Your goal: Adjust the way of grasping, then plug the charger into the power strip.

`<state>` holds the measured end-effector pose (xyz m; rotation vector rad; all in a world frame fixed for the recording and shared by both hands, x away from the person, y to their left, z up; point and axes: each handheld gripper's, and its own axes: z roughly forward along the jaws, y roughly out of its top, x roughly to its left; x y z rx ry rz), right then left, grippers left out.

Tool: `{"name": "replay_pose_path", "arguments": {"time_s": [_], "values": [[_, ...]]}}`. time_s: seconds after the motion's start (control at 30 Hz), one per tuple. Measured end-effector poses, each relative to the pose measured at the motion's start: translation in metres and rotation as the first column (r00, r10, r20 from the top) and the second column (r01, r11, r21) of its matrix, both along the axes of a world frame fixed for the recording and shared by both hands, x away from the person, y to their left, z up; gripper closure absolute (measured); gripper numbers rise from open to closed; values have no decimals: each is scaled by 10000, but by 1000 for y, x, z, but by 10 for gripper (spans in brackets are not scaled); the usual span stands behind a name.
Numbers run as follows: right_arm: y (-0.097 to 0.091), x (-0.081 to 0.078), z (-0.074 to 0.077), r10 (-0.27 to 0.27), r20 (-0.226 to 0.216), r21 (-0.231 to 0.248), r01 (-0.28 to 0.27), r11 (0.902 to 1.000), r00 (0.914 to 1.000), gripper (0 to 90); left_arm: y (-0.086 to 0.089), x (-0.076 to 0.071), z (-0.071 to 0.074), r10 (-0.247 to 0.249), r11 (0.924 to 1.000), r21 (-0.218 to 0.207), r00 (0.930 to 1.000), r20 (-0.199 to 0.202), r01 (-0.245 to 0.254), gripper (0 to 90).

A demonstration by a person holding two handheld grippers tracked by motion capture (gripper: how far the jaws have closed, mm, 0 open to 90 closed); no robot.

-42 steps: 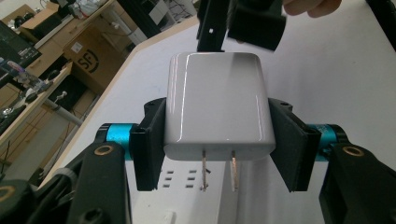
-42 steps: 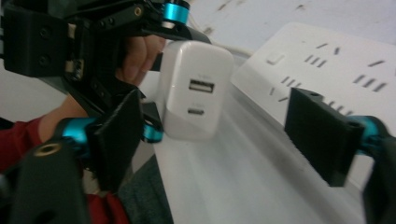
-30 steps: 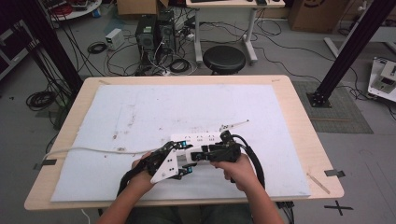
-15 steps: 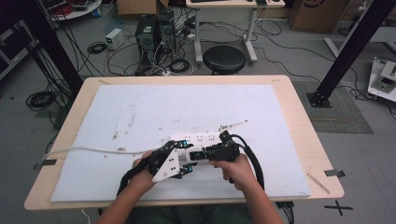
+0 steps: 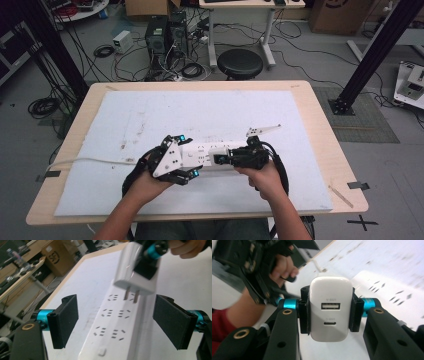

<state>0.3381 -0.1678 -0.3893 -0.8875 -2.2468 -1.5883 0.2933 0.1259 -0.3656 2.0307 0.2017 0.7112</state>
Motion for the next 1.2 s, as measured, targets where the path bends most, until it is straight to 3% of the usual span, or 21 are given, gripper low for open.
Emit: {"name": "replay_pose_path", "arguments": {"time_s": [0.17,0.43,0.53,0.67,0.7,0.77,0.83,0.87,0.93,1.07,1.13,1.2], "values": [[-5,0,11,-264,919,-390,301,9988,9954,632,25,11,15,772,9960,-410,9962,-416,-789,177],[-15,2,14,-666,1511,-901,808,9927,9863,632,60,24,22,1746,9790,-921,9813,-808,-1818,176],[-18,3,15,-663,1917,-1157,896,9892,9792,632,64,28,23,1909,9757,-926,9780,-843,-1985,176],[-14,4,16,-534,2844,-1698,1051,9799,9572,632,66,29,21,1970,9750,-854,9758,-946,-2051,176],[-12,3,16,-473,3287,-1970,1175,9733,9432,632,65,29,19,1965,9739,-952,9752,-1019,-2062,176],[-7,4,18,-260,3575,-2459,1210,9617,9336,632,68,30,16,2019,9732,-888,9732,-1097,-2119,176],[-1,6,20,69,4004,-2950,1218,9477,9163,632,72,28,13,2082,9711,-929,9707,-1196,-2197,176],[2,7,22,206,4241,-3267,1317,9359,9054,632,74,28,12,2100,9712,-892,9704,-1189,-2211,176],[5,10,24,465,4338,-3563,1238,9261,8998,632,78,27,10,2137,9696,-945,9690,-1236,-2259,176],[10,15,30,916,4525,-4279,1259,8950,8871,632,84,26,9,2193,9697,-834,9687,-1165,-2296,176],[12,17,34,1315,4665,-4842,1282,8655,8747,632,86,26,8,2182,9699,-828,9682,-1225,-2290,176],[12,19,37,1696,4615,-5252,1141,8433,8708,632,88,25,7,2202,9698,-790,9678,-1222,-2306,176]]}}
